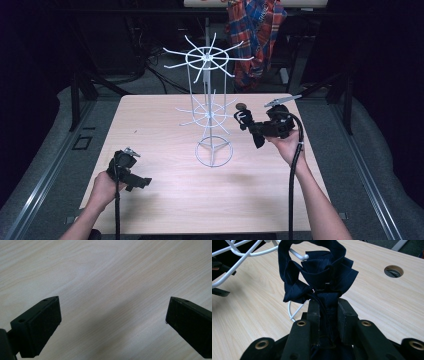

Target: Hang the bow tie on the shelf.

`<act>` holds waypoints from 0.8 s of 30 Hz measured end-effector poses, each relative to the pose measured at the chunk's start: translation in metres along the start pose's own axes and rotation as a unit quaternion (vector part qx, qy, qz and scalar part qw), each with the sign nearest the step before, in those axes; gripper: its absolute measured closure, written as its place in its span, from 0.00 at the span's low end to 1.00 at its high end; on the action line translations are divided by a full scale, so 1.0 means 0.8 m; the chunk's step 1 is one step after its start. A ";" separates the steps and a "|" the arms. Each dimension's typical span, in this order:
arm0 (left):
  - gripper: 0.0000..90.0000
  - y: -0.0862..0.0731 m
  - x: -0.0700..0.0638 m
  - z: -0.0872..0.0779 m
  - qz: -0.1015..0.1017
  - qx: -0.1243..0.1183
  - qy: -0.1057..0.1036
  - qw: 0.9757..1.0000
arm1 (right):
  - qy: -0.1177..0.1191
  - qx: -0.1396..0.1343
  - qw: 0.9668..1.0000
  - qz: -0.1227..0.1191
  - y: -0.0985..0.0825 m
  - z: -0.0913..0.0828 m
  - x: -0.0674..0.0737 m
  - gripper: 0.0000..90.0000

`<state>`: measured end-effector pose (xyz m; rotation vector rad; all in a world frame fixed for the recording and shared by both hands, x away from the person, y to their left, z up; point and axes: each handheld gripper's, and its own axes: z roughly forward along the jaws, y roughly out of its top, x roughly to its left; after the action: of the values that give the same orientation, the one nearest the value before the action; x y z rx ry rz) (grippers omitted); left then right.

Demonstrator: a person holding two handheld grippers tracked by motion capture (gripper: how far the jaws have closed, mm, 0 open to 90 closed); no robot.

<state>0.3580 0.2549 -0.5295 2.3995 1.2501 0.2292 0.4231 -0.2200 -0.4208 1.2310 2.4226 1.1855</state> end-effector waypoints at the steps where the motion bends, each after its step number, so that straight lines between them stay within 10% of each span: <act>1: 0.00 -0.001 0.000 0.000 -0.002 0.000 0.000 1.000 | 0.002 -0.001 1.000 -0.001 0.001 0.002 0.000 0.82; 24: 0.00 -0.014 0.003 -0.008 -0.012 -0.002 0.006 1.000 | 0.014 0.012 1.000 -0.016 0.010 0.027 0.013 0.82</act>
<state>0.3488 0.2642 -0.5288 2.3815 1.2813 0.2391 0.4312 -0.1969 -0.4278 1.1860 2.4735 1.1756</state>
